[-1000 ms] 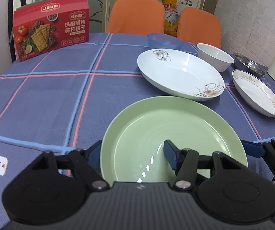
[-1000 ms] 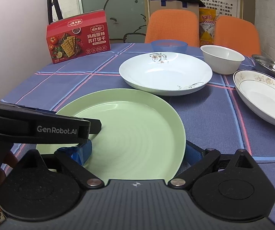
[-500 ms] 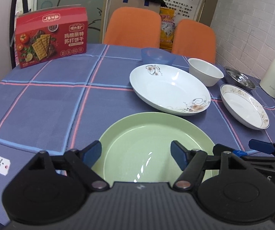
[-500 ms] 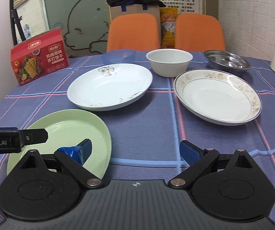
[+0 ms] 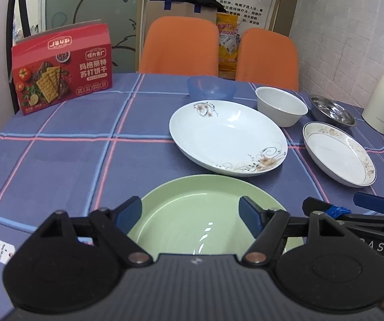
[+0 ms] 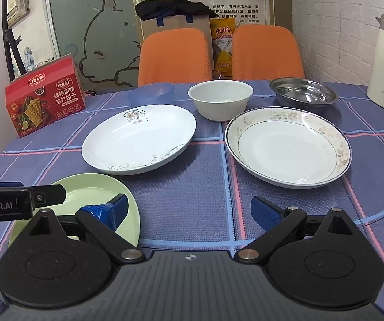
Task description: Organize plates and bowls
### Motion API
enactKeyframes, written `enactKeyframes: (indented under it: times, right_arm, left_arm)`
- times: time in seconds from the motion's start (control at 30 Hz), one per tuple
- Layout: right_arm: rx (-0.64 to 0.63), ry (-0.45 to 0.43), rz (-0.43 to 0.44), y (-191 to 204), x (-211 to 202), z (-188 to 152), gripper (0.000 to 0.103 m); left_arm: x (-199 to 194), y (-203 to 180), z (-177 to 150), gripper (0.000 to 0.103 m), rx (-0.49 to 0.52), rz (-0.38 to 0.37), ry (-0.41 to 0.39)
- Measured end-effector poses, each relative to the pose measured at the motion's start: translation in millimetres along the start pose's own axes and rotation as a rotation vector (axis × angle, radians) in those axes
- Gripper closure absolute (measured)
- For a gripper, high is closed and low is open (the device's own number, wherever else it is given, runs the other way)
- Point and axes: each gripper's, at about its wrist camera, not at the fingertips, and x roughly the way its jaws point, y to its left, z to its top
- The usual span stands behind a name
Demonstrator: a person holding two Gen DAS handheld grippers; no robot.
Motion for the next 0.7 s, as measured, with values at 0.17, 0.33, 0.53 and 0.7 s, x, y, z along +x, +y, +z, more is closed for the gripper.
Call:
enactKeyframes:
  times: [0.17, 0.33, 0.53, 0.7]
  right_arm:
    - [-0.008, 0.012, 0.021, 3, 16, 10, 0.017]
    - [-0.023, 0.05, 0.066, 11, 48, 26, 0.017]
    - [-0.014, 0.08, 0.056, 10, 90, 52, 0.017]
    - [-0.014, 0.104, 0.074, 10, 118, 65, 0.017]
  left_arm:
    - [21, 9, 22, 0.03, 0.004, 0.014, 0.0]
    - [58, 21, 53, 0.03, 0.009, 0.031, 0.028]
    - [101, 25, 80, 0.03, 0.05, 0.057, 0.055]
    - [128, 21, 93, 0.029, 0.086, 0.045, 0.082]
